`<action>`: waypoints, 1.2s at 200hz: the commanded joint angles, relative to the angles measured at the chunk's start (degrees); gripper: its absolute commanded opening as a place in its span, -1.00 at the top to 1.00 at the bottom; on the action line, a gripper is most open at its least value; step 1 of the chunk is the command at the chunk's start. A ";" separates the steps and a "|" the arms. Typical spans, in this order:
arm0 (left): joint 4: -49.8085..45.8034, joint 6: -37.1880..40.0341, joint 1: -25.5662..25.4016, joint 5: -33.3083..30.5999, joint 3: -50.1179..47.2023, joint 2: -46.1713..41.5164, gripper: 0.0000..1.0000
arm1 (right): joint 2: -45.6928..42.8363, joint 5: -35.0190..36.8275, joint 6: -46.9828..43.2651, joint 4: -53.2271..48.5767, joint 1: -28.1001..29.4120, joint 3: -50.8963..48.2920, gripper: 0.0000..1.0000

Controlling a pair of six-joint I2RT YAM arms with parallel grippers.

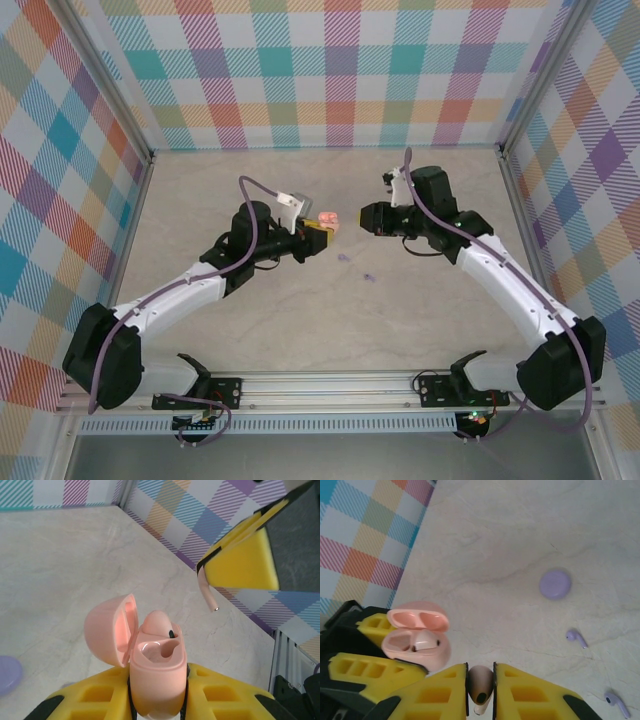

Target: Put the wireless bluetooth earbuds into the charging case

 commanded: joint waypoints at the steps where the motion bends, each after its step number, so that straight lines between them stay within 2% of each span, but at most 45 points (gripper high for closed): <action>1: 4.95 4.19 -0.44 4.20 -0.51 0.90 0.49 | -1.72 -3.42 -1.75 2.76 0.29 1.73 0.61; 117: 8.86 0.27 -1.00 9.02 1.50 4.96 0.51 | -0.79 -0.94 -3.28 3.44 3.83 5.02 0.59; 240: 13.60 -4.68 -1.62 10.74 1.82 6.13 0.51 | 1.56 2.65 -3.91 4.05 6.30 5.44 0.58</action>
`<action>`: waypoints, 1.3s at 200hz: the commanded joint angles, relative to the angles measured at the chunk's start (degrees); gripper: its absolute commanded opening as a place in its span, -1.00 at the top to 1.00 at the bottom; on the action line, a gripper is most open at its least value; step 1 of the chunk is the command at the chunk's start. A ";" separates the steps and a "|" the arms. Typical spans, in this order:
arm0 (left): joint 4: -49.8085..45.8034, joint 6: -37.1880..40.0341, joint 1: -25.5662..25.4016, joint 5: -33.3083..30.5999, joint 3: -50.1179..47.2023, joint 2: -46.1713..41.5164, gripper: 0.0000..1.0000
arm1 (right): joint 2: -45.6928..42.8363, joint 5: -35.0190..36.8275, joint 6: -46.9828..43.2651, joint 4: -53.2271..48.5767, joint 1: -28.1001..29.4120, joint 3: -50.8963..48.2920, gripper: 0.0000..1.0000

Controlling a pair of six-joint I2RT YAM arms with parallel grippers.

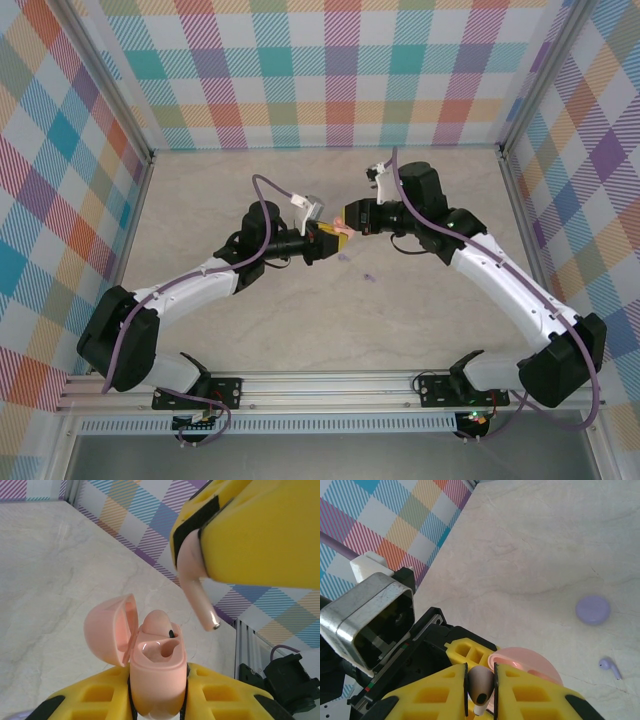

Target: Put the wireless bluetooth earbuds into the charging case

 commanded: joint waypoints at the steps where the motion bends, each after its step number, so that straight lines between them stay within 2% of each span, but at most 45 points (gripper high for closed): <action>1: 3.80 -1.28 -0.55 1.37 1.67 0.15 0.51 | 0.41 1.19 -1.77 1.52 0.32 1.60 0.58; 174: 4.08 -3.57 -0.62 2.33 2.75 0.01 0.50 | 1.34 2.44 -2.54 1.43 0.48 0.78 0.58; 260: 3.02 -4.08 -0.61 -0.13 3.10 -0.09 0.51 | 0.43 2.48 -3.48 1.16 0.49 -0.50 0.58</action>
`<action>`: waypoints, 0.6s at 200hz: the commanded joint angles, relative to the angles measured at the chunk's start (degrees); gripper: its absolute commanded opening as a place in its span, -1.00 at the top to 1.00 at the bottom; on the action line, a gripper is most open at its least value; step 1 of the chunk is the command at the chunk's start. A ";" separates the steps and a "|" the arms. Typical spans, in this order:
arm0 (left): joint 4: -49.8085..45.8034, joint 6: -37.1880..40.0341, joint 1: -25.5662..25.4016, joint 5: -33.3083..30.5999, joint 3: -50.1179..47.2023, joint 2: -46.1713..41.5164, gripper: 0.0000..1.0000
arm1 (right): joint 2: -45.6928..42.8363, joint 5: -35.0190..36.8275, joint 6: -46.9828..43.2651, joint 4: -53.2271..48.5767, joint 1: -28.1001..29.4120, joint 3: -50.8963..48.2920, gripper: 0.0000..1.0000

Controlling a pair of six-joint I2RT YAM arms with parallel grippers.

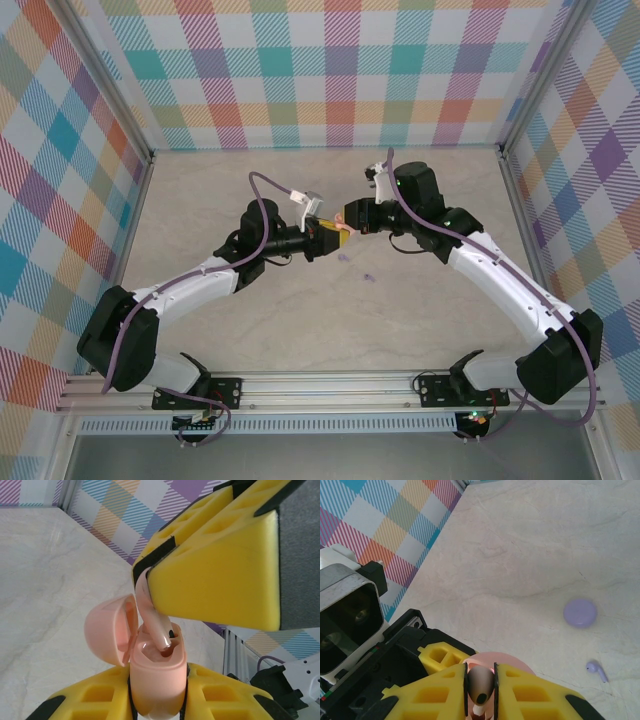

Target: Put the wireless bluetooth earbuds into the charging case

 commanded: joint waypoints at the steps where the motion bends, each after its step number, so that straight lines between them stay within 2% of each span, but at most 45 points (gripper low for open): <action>1: 1.36 -0.43 -0.62 -0.63 2.27 -0.11 0.51 | -0.62 0.30 -2.09 0.90 0.40 -0.52 0.58; 120: 0.75 -0.86 -0.64 -2.69 2.99 0.95 0.52 | -1.15 0.31 -4.31 -1.59 0.58 -0.71 0.56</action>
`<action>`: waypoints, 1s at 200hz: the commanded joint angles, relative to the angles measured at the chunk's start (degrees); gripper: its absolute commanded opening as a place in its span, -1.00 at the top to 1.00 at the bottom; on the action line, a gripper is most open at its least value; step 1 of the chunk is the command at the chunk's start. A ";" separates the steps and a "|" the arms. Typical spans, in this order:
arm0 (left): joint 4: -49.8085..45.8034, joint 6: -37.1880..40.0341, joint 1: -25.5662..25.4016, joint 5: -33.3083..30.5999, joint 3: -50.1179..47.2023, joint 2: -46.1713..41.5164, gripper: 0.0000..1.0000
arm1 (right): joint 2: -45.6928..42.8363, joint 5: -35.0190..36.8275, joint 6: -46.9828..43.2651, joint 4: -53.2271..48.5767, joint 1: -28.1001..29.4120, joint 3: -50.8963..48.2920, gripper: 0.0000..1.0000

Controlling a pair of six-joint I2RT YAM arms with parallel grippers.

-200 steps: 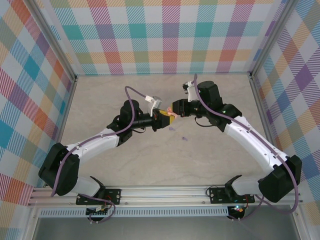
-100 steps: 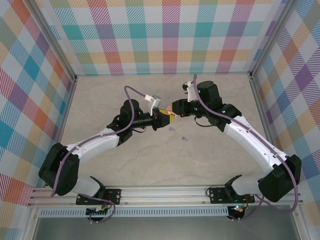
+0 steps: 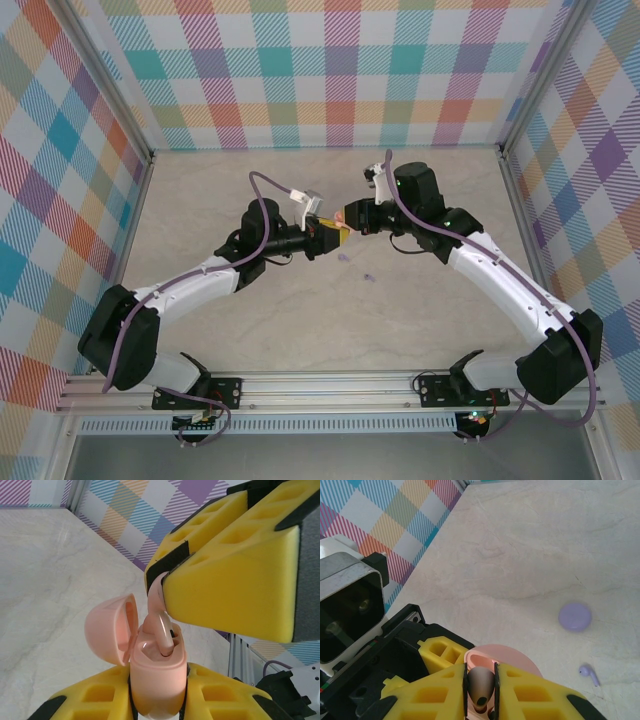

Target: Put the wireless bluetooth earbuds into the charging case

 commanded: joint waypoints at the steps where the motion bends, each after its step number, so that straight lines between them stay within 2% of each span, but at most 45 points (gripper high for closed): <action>1: 1.00 -0.63 -0.58 -1.14 2.52 0.36 0.52 | -1.10 0.05 -1.74 -1.70 0.58 -0.45 0.56; 150: -1.05 1.21 -0.53 -1.16 3.62 0.62 0.53 | -0.19 3.21 -4.86 -6.93 2.25 2.26 0.55; 178: -1.29 1.61 -0.57 -1.14 3.76 0.63 0.53 | -0.09 3.06 -4.75 -7.11 2.30 2.56 0.41; 200: -1.66 1.85 -0.56 -1.10 3.78 0.79 0.53 | -0.62 3.24 -4.41 -7.30 2.29 2.80 0.18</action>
